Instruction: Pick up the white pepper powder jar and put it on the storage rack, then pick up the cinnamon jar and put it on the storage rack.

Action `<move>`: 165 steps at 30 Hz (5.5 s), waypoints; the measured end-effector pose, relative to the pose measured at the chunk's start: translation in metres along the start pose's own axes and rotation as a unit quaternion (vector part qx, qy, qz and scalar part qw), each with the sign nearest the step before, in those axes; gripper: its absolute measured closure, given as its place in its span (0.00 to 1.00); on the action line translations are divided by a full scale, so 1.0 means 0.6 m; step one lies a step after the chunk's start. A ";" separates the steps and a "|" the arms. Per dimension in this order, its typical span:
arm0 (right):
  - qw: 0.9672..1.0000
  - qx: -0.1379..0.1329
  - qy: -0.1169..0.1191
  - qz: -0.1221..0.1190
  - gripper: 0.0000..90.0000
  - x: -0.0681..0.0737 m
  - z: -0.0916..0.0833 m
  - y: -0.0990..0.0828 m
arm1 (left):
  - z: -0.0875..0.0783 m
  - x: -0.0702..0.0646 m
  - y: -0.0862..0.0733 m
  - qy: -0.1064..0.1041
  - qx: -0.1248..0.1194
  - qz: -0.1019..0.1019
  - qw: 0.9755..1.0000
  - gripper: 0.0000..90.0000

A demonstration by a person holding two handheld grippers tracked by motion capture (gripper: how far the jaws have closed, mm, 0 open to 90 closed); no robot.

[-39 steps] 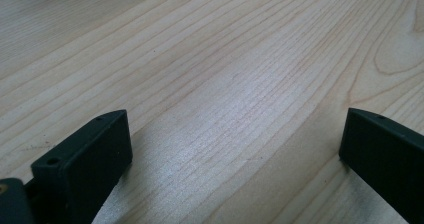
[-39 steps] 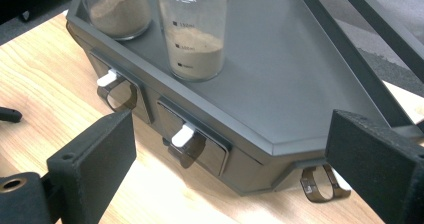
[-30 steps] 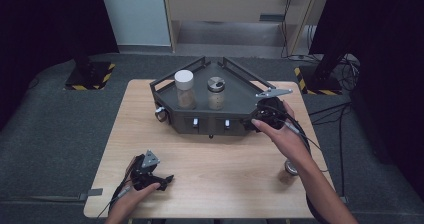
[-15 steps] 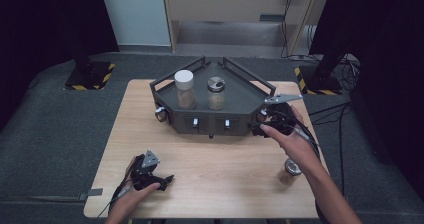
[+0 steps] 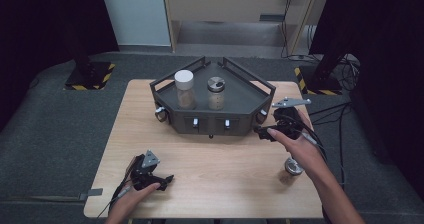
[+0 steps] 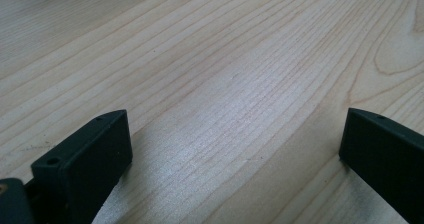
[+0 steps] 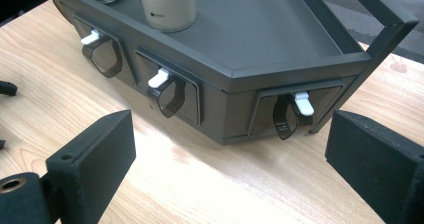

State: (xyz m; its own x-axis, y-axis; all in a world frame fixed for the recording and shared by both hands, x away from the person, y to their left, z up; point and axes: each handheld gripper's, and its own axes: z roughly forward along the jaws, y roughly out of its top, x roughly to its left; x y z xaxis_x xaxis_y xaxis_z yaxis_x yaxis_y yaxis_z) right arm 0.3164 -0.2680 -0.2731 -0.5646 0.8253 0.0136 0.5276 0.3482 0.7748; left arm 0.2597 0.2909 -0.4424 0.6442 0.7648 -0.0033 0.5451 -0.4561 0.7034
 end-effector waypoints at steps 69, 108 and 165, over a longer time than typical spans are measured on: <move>0.999 0.008 -0.039 0.020 0.05 -0.013 -0.088 -0.157 | 0.000 0.000 0.000 0.000 0.000 0.000 1.000 0.00; 0.998 0.013 -0.048 0.043 0.04 -0.009 -0.116 -0.241 | 0.000 0.000 0.000 0.000 0.000 0.000 1.000 0.00; 0.995 0.056 -0.053 0.065 0.09 -0.008 -0.033 -0.269 | 0.000 0.000 0.000 0.000 0.000 0.000 1.000 0.00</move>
State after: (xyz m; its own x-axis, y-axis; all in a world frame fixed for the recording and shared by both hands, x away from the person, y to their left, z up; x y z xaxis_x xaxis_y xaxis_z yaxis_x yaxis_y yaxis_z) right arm 0.2210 -0.3370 -0.3857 -0.4208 0.9064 0.0380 0.6629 0.2786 0.6949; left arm 0.2596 0.2908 -0.4425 0.6438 0.7652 -0.0032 0.5450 -0.4557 0.7038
